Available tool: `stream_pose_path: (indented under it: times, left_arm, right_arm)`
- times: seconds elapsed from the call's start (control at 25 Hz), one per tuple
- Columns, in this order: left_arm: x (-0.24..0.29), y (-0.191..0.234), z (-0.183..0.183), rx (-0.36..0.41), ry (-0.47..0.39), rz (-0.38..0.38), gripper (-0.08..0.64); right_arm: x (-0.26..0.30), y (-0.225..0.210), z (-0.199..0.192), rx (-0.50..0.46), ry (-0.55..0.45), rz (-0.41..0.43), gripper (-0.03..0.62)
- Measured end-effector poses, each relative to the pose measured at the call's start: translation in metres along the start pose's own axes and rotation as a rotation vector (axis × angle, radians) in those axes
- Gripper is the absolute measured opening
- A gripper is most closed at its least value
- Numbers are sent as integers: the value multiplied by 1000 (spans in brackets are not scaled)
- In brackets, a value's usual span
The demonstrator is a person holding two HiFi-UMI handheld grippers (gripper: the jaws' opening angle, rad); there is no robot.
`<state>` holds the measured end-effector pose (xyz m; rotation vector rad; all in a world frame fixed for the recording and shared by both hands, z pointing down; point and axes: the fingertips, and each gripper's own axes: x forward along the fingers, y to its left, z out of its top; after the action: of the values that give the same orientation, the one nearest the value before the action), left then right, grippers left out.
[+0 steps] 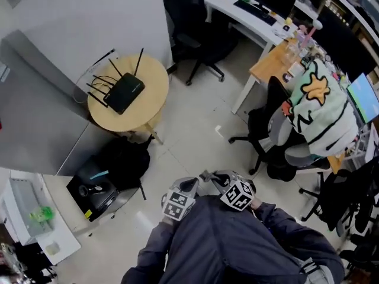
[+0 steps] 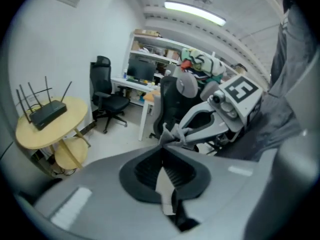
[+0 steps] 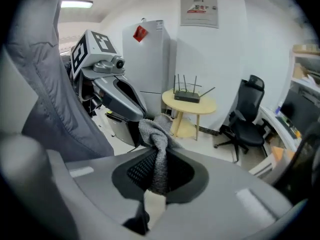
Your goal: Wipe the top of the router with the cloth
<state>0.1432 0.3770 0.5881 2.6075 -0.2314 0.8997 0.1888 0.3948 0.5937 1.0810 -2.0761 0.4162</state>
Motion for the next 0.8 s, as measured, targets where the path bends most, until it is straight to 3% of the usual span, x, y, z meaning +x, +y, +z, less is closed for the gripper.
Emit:
stream_pose_path:
  times: [0.16, 0.4, 0.8]
  left_arm:
    - [-32, 63, -7, -83, -56, 103, 0]
    - [-64, 124, -21, -252, -108, 252, 0]
    - [-64, 243, -16, -436, -102, 420, 0]
  right_arm:
    - [46, 4, 53, -127, -6, 85, 35]
    - [98, 2, 106, -285, -2, 235, 35]
    - [199, -49, 178, -448, -29, 418, 35]
